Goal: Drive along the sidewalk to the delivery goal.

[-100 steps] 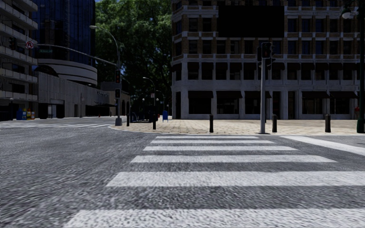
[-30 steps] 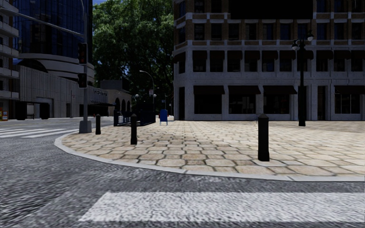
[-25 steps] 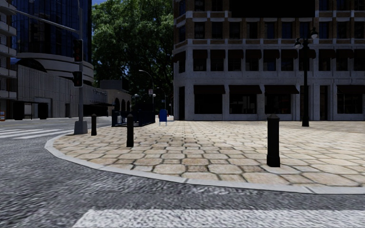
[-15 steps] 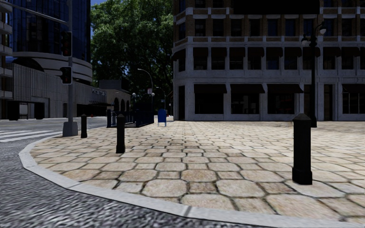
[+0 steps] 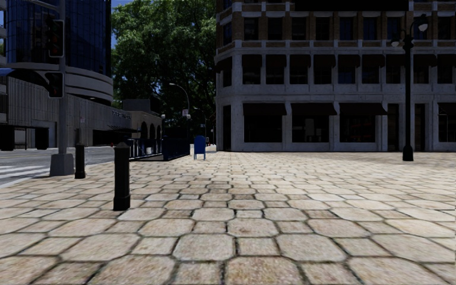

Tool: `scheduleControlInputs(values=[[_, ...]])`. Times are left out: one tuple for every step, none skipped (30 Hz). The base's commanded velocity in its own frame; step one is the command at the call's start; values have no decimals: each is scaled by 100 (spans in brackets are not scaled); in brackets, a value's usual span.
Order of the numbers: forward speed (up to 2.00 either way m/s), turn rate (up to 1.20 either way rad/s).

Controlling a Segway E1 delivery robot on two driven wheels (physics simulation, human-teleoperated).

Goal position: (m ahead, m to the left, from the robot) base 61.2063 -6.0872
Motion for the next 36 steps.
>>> scheduleControlInputs(values=[[200,0],[200,0],[200,0],[200,0],[200,0],[200,0],[200,0],[200,0],[200,0],[200,0],[200,0],[200,0],[200,0],[200,0],[200,0],[200,0],[200,0],[200,0],[200,0],[200,0],[200,0],[200,0],[200,0],[200,0],[200,0],[200,0],[200,0],[200,0],[200,0],[200,0],[200,0],[200,0],[200,0],[200,0],[200,0],[200,0]])
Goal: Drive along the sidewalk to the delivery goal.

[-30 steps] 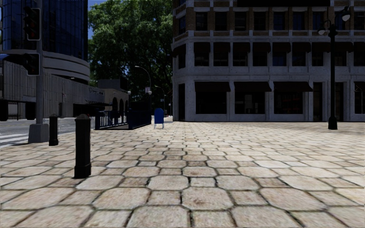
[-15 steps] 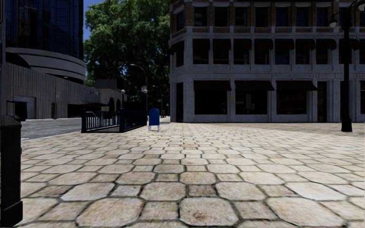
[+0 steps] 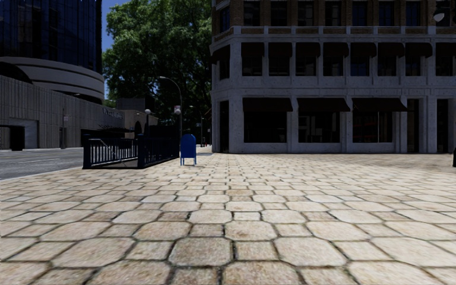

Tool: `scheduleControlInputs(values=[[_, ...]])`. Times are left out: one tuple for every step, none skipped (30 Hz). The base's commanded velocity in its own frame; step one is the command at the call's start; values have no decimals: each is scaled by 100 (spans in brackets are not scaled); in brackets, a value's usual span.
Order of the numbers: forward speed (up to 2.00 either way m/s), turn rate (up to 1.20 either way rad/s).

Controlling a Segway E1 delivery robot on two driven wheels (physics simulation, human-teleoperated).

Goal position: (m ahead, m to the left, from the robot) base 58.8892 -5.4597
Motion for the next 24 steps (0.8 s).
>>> scheduleControlInputs(values=[[200,0],[200,0],[200,0],[200,0],[200,0],[200,0],[200,0],[200,0],[200,0],[200,0],[200,0],[200,0],[200,0],[200,0],[200,0],[200,0],[200,0],[200,0],[200,0],[200,0],[200,0],[200,0],[200,0],[200,0]])
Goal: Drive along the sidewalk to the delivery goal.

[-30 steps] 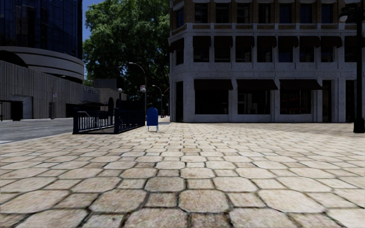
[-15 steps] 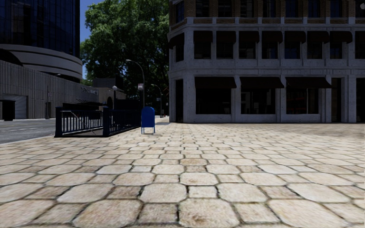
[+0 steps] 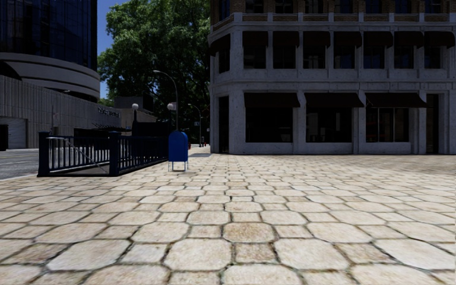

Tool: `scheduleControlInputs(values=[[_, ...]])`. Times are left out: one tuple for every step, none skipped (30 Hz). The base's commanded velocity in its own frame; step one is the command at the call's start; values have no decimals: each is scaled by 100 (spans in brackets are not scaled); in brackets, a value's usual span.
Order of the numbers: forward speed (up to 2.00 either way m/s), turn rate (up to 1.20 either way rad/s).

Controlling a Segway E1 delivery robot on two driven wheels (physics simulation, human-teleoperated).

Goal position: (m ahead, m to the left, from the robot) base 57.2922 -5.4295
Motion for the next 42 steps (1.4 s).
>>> scheduleControlInputs(values=[[200,0],[200,0],[200,0],[200,0],[200,0],[200,0],[200,0],[200,0],[200,0],[200,0],[200,0],[200,0],[200,0],[200,0],[200,0],[200,0],[200,0],[200,0],[200,0],[200,0],[200,0],[200,0],[200,0],[200,0],[200,0],[200,0],[200,0],[200,0],[200,0],[200,0],[200,0],[200,0],[200,0],[200,0],[200,0],[200,0],[200,0],[200,0],[200,0],[200,0],[200,0],[200,0]])
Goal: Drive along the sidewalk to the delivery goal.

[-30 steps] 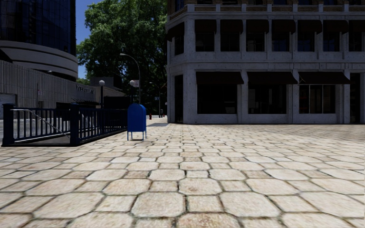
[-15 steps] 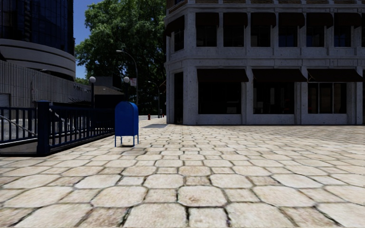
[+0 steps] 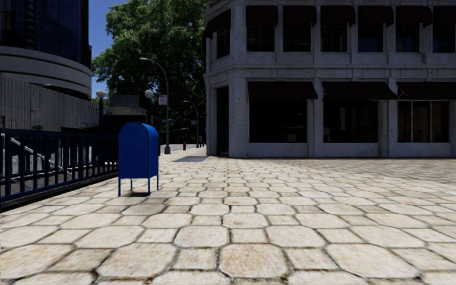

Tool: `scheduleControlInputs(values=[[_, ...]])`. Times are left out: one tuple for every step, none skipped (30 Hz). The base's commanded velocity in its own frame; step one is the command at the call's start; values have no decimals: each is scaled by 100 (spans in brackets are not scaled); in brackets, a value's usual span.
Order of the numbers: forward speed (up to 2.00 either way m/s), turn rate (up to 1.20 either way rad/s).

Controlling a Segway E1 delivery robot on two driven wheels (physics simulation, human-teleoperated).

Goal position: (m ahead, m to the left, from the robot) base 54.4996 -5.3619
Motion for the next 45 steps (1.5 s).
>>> scheduleControlInputs(values=[[200,0],[200,0],[200,0],[200,0],[200,0],[200,0],[200,0],[200,0],[200,0],[200,0],[200,0],[200,0],[200,0],[200,0],[200,0],[200,0],[200,0],[200,0],[200,0],[200,0],[200,0],[200,0],[200,0],[200,0],[200,0],[200,0],[200,0],[200,0],[200,0],[200,0],[200,0],[200,0],[200,2],[200,6],[200,8],[200,8],[200,10],[200,16],[200,27],[200,27],[200,34],[200,40],[200,43],[200,43],[200,43]])
